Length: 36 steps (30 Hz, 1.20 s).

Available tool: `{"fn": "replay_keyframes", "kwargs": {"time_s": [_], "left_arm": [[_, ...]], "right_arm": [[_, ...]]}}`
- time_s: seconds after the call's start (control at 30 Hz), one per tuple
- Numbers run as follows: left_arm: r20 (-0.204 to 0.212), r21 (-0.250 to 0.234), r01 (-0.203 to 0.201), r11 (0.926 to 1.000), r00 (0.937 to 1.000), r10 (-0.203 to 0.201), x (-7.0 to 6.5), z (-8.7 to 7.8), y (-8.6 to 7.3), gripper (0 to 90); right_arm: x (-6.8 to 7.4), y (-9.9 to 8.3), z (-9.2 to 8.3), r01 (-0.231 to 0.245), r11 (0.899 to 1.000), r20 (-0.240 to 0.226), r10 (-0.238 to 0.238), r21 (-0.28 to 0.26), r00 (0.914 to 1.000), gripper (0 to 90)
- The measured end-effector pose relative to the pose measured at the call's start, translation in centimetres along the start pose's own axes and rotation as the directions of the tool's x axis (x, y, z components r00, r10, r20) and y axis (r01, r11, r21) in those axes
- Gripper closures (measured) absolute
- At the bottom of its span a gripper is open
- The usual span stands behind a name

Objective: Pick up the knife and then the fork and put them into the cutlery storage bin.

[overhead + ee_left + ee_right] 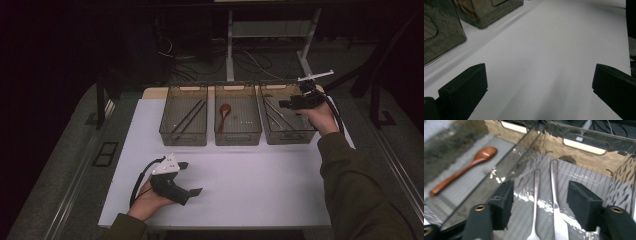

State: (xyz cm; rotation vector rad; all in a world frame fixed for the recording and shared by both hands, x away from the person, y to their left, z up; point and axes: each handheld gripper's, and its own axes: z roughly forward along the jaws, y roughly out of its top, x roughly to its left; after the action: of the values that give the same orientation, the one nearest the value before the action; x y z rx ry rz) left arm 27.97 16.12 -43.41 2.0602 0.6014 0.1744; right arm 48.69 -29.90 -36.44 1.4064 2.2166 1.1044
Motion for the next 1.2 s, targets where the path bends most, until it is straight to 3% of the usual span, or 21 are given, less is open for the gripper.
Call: {"fn": "replay_keyframes", "kwargs": {"time_s": [0.2,0.37,0.53,0.67,0.97,1.2], "left_arm": [[-0.003,-0.008,0.003,1.0,1.0,-0.003,0.0,-0.2,0.0,0.0],[-0.001,-0.01,0.003,0.9999,1.0,-0.003,0.1,-0.2,0.0,0.0],[0.0,-0.016,0.008,0.9998,1.0,-0.008,0.2,-0.2,0.0,0.0],[0.0,-0.017,0.012,0.9998,0.9999,-0.012,0.3,-0.2,0.1,0.0],[-0.006,-0.019,0.021,0.9996,0.9997,-0.022,0.4,0.1,0.2,0.0],[-0.007,-0.015,0.019,0.9997,0.9998,-0.019,0.4,-0.1,0.2,0.0]], "right_arm": [[0.5,-0.7,-1.2,-0.015,0.997,0.03,0.017,-0.072,0.9994,28.5],[0.5,-1.1,-2.0,-0.045,0.993,-0.004,0.045,-0.105,0.999,23.5],[0.9,-1.7,-2.1,-0.034,0.993,0.057,0.041,-0.112,0.9975,18.0],[1.1,-2.2,-2.5,-0.032,0.993,0.069,0.039,-0.11,0.9968,18.0],[2.9,-3.7,-3.3,0.057,0.992,0.034,-0.054,-0.113,0.998,17.9],[4.5,-4.6,-4.3,0.089,0.985,-0.032,-0.094,-0.149,0.995,17.9]]}}
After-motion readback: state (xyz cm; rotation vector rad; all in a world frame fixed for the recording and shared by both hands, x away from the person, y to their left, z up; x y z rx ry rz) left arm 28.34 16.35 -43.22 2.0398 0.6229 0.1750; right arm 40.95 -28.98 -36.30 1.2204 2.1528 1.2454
